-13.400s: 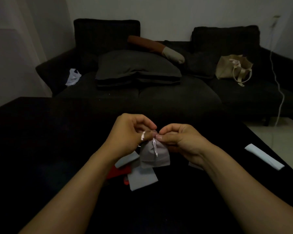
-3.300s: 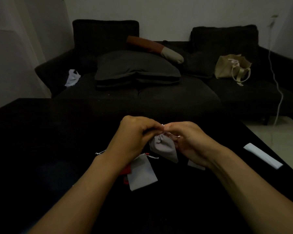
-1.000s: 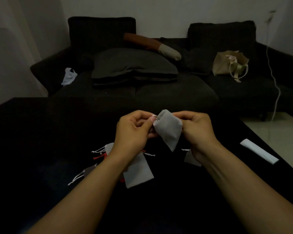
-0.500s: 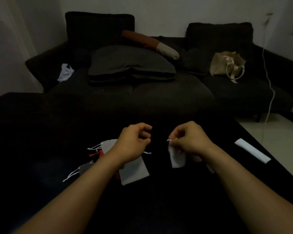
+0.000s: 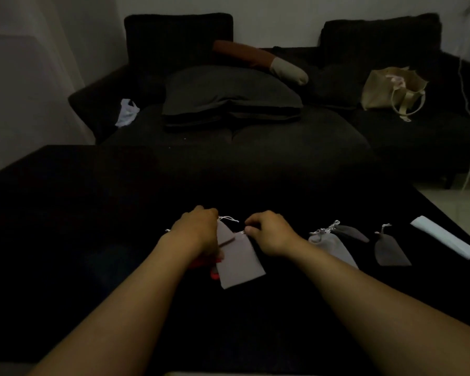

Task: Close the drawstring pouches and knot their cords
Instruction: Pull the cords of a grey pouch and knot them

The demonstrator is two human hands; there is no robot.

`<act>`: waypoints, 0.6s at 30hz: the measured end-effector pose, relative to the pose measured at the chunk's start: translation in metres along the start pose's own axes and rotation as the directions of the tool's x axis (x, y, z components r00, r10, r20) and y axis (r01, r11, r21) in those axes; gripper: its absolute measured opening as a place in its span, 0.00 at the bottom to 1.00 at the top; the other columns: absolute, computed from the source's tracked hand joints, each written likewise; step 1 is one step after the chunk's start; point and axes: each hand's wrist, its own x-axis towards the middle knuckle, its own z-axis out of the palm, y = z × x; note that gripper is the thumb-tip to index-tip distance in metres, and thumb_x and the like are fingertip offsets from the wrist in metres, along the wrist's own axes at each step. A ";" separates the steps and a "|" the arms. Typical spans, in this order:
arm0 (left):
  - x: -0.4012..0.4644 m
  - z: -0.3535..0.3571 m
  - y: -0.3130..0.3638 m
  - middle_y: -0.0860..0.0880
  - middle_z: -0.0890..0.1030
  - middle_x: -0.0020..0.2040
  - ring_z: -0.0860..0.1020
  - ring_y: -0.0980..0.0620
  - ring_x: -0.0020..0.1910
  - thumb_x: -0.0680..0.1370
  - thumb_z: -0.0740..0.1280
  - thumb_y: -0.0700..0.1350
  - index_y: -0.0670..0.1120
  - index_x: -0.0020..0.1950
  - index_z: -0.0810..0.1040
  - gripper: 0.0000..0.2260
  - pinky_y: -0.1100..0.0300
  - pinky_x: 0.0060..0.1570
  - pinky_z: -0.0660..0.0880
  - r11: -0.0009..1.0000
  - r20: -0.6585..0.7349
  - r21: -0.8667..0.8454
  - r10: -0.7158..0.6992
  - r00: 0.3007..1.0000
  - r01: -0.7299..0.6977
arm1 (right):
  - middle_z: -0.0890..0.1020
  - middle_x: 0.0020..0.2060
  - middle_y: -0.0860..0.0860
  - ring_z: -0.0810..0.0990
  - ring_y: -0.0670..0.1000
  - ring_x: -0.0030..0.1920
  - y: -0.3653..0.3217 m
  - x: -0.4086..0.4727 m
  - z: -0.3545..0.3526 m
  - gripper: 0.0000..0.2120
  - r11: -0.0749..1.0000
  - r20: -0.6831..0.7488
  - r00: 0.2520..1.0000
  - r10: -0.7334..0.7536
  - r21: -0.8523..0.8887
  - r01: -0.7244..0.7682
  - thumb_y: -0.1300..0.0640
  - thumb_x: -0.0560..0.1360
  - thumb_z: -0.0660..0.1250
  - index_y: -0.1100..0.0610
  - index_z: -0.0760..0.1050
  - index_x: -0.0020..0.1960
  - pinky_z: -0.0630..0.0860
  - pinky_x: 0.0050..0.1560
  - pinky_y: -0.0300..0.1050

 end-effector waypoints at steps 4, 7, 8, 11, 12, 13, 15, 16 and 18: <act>0.002 0.004 -0.001 0.47 0.67 0.70 0.69 0.43 0.68 0.68 0.79 0.48 0.51 0.74 0.65 0.38 0.46 0.66 0.72 0.998 0.065 -0.014 0.065 0.996 -0.064 | 0.85 0.42 0.51 0.82 0.48 0.47 0.009 0.015 0.004 0.05 0.976 -0.026 0.992 0.126 0.185 -0.119 0.57 0.75 0.72 0.59 0.84 0.46 0.78 0.50 0.42; 0.008 0.008 -0.008 0.49 0.66 0.71 0.69 0.45 0.68 0.66 0.80 0.48 0.53 0.74 0.64 0.40 0.46 0.67 0.72 0.990 0.075 -0.059 0.132 0.988 -0.127 | 0.84 0.41 0.52 0.82 0.48 0.46 0.009 0.019 0.003 0.04 0.960 0.039 0.983 0.180 0.211 -0.184 0.59 0.73 0.74 0.60 0.84 0.44 0.79 0.53 0.44; 0.008 0.007 -0.012 0.49 0.65 0.71 0.69 0.45 0.68 0.65 0.81 0.48 0.54 0.74 0.64 0.43 0.45 0.67 0.72 0.987 0.066 -0.074 0.147 0.987 -0.142 | 0.85 0.42 0.53 0.83 0.50 0.47 0.009 0.021 0.004 0.03 0.961 0.030 0.981 0.194 0.195 -0.196 0.60 0.73 0.73 0.60 0.84 0.44 0.79 0.54 0.46; 0.007 -0.004 -0.030 0.50 0.63 0.73 0.65 0.43 0.72 0.61 0.83 0.50 0.55 0.76 0.61 0.48 0.42 0.69 0.69 0.993 -0.006 -0.024 0.113 0.994 -0.113 | 0.84 0.48 0.53 0.82 0.53 0.51 0.005 0.022 0.008 0.05 0.992 -0.134 0.984 0.121 0.057 -0.114 0.57 0.74 0.70 0.57 0.82 0.49 0.79 0.55 0.51; 0.006 -0.007 -0.038 0.49 0.63 0.74 0.63 0.42 0.72 0.61 0.83 0.50 0.55 0.76 0.60 0.49 0.42 0.69 0.68 0.997 -0.013 -0.003 0.078 0.997 -0.078 | 0.82 0.51 0.52 0.81 0.53 0.53 0.000 0.019 0.011 0.10 1.000 -0.175 0.984 0.026 0.005 -0.026 0.53 0.74 0.71 0.55 0.80 0.53 0.78 0.56 0.50; 0.006 -0.008 -0.046 0.49 0.63 0.74 0.63 0.42 0.73 0.61 0.83 0.51 0.54 0.77 0.59 0.50 0.42 0.70 0.68 0.999 0.000 0.019 0.038 0.999 -0.038 | 0.80 0.55 0.50 0.79 0.51 0.56 -0.005 0.015 0.013 0.16 0.995 -0.170 0.980 -0.098 -0.038 0.093 0.49 0.72 0.73 0.51 0.78 0.58 0.77 0.57 0.48; 0.003 -0.007 -0.060 0.47 0.63 0.73 0.65 0.41 0.72 0.59 0.83 0.52 0.53 0.77 0.59 0.51 0.43 0.68 0.70 0.997 0.051 0.067 -0.046 0.998 0.042 | 0.75 0.62 0.47 0.73 0.49 0.61 -0.020 0.006 0.016 0.26 0.939 -0.034 0.942 -0.335 -0.098 0.330 0.43 0.70 0.74 0.47 0.73 0.65 0.72 0.62 0.46; 0.003 -0.006 -0.066 0.46 0.65 0.73 0.67 0.41 0.71 0.59 0.83 0.53 0.52 0.76 0.60 0.51 0.44 0.66 0.72 0.994 0.069 0.081 -0.075 0.995 0.070 | 0.73 0.64 0.46 0.70 0.48 0.63 -0.027 0.002 0.019 0.27 0.907 0.051 0.915 -0.400 -0.123 0.403 0.42 0.70 0.74 0.45 0.72 0.67 0.71 0.63 0.46; 0.000 0.000 -0.075 0.45 0.70 0.69 0.73 0.43 0.66 0.59 0.84 0.51 0.50 0.72 0.65 0.46 0.48 0.62 0.75 0.994 0.080 0.056 -0.101 0.992 0.097 | 0.72 0.65 0.46 0.68 0.48 0.65 -0.035 -0.002 0.028 0.26 0.881 0.139 0.901 -0.411 -0.194 0.432 0.43 0.70 0.74 0.44 0.73 0.66 0.69 0.65 0.48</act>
